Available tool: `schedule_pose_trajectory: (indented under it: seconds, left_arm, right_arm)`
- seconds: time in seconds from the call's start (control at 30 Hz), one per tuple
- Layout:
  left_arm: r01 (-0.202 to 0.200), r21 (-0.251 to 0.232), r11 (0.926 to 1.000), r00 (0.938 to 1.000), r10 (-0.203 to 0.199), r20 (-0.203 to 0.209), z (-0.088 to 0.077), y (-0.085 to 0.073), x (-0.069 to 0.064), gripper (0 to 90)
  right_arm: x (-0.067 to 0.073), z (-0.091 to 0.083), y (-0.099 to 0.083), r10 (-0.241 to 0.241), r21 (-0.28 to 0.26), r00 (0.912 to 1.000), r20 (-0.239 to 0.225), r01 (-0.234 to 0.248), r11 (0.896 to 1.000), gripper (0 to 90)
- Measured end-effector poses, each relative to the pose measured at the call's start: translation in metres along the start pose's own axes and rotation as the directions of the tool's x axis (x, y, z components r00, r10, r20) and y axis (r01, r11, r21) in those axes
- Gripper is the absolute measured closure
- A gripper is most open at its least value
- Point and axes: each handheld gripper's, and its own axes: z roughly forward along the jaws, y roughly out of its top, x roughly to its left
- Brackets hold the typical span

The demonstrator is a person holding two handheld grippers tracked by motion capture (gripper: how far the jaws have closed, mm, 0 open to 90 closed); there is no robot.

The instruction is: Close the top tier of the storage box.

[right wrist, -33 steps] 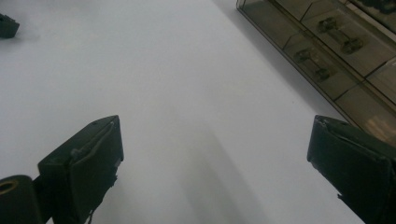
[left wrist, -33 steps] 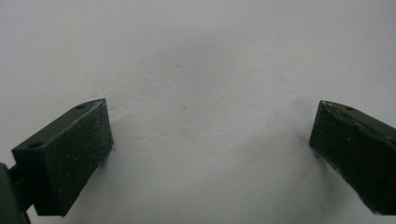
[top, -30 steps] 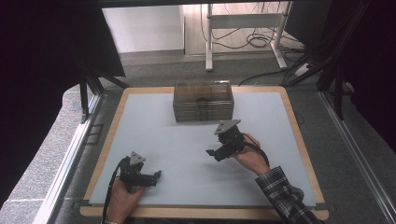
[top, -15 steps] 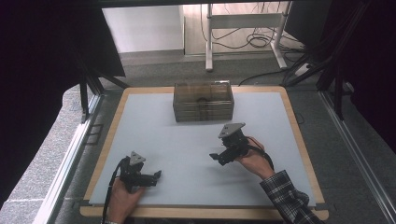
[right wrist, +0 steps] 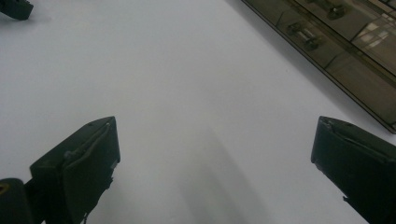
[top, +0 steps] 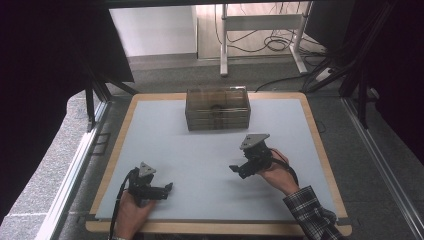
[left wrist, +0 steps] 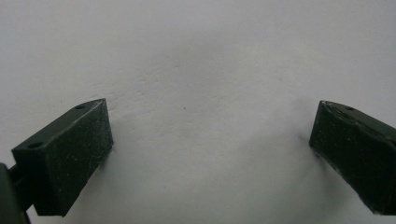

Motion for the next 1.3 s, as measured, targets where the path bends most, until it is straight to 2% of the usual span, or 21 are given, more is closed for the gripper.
schedule_pose_trajectory:
  seconds: [0.7,1.2,1.3]
  left_arm:
    - [-0.001,0.0,1.0,1.0,0.001,0.0,0.0,0.0,0.0,0.0]
    - [0.0,0.0,1.0,1.0,0.0,0.0,0.0,0.0,0.0,0.0]
    - [0.0,0.0,1.0,1.0,0.0,0.0,0.0,0.0,0.0,0.0]
  right_arm:
    - [-0.009,-0.018,-0.023,0.049,0.003,0.9979,0.043,-0.049,0.999,0.0]
    - [-0.011,-0.019,-0.044,0.08,0.04,0.9961,0.037,-0.081,0.996,0.0]
    - [-0.011,-0.016,-0.049,0.098,0.054,0.995,0.021,-0.099,0.994,0.0]
